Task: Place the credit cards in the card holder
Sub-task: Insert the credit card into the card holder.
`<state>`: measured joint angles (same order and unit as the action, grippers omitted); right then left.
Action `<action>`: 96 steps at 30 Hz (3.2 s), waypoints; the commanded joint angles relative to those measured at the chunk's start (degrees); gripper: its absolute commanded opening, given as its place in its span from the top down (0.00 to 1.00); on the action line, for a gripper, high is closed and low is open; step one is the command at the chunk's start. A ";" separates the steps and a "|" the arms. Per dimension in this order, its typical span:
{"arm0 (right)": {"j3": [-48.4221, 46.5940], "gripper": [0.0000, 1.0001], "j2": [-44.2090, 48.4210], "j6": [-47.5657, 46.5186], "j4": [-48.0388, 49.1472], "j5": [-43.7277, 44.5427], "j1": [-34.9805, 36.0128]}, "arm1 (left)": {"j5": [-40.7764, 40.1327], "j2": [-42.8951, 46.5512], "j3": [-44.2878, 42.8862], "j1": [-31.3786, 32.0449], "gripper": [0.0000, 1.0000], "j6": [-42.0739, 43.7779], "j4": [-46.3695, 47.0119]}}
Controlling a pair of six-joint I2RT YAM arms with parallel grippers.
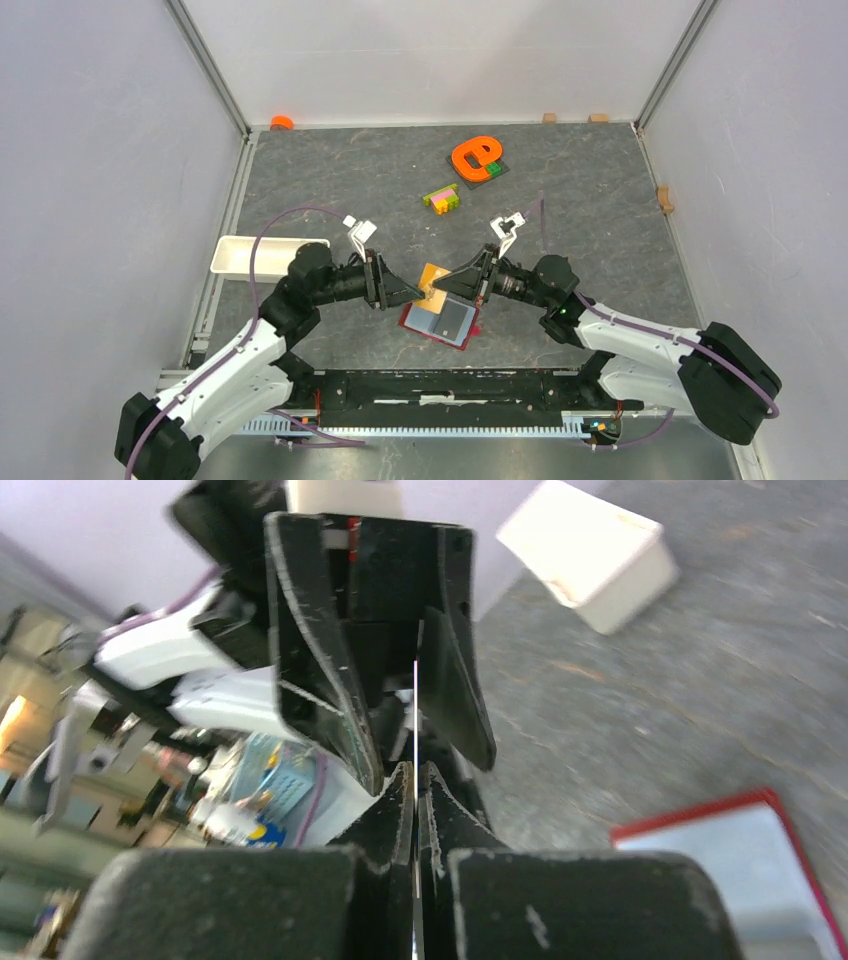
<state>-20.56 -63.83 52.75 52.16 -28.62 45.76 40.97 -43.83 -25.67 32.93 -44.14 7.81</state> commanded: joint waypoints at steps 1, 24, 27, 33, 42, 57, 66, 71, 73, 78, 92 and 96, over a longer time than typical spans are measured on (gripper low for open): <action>1.56 1.00 2.88 -2.47 -20.19 14.38 0.06 | -18.06 -2.02 0.39 0.47 0.34 5.46 -13.82; 11.96 1.00 -13.82 17.02 -1.93 17.22 0.04 | -32.71 -23.47 -1.54 7.53 0.35 10.78 -16.30; 12.78 1.00 -15.58 19.12 0.99 17.53 -0.01 | -32.47 -24.36 -1.75 7.59 0.36 11.22 -16.31; 12.37 1.00 -20.36 21.32 5.01 16.82 0.03 | -32.01 -25.84 -2.07 7.59 0.40 11.80 -16.25; 12.47 1.00 -25.49 23.52 5.90 17.10 0.34 | -31.16 -26.84 -2.15 7.76 0.45 12.35 -15.64; 11.59 1.00 -34.82 28.60 14.48 15.05 1.44 | -30.16 -29.03 -2.13 8.03 0.52 13.40 -15.02; 9.92 1.00 -36.60 25.81 10.72 16.71 1.53 | -29.85 -29.53 -2.45 8.09 0.56 13.84 -15.02; 9.36 1.00 -36.54 23.78 7.58 18.71 1.36 | -30.23 -30.06 -2.54 8.03 0.57 14.18 -15.09; 9.23 1.00 -36.82 23.37 7.08 19.08 1.26 | -30.57 -30.24 -2.54 8.03 0.57 14.30 -15.20; 8.31 1.00 -38.01 22.47 6.08 19.31 1.18 | -31.02 -30.42 -2.72 8.10 0.58 14.74 -15.81; 10.60 1.00 -39.55 25.99 7.68 21.98 0.73 | -31.10 -30.78 -2.98 8.06 0.61 15.25 -15.89; 13.12 1.00 -38.03 26.92 8.53 23.61 0.09 | -31.33 -30.67 -3.06 8.10 0.62 15.26 -15.90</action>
<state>-10.70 -101.91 79.92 65.41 -11.25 46.81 10.55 -73.47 -28.16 40.60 -30.83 -7.09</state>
